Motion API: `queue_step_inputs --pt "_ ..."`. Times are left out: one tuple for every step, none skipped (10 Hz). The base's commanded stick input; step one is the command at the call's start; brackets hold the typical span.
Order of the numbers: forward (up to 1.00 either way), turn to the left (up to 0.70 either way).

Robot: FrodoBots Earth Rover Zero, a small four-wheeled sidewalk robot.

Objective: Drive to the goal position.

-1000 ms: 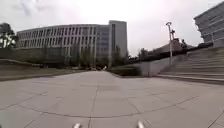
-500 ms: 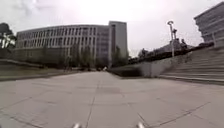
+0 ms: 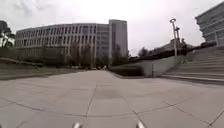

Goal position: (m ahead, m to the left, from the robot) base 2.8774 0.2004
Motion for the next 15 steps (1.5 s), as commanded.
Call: queue_step_inputs --pt "0.85 0.0" --pt "0.85 0.0" --pt "0.85 0.0" --pt "0.85 0.0" --pt "0.85 0.0" --pt "0.85 0.0" --pt "0.85 0.0" --pt "0.85 0.0" --pt "0.85 0.0" --pt "0.85 0.0" --pt "0.85 0.0" --pt "0.85 0.0" --pt "0.85 0.0" --pt "0.85 0.0" --pt "0.85 0.0"
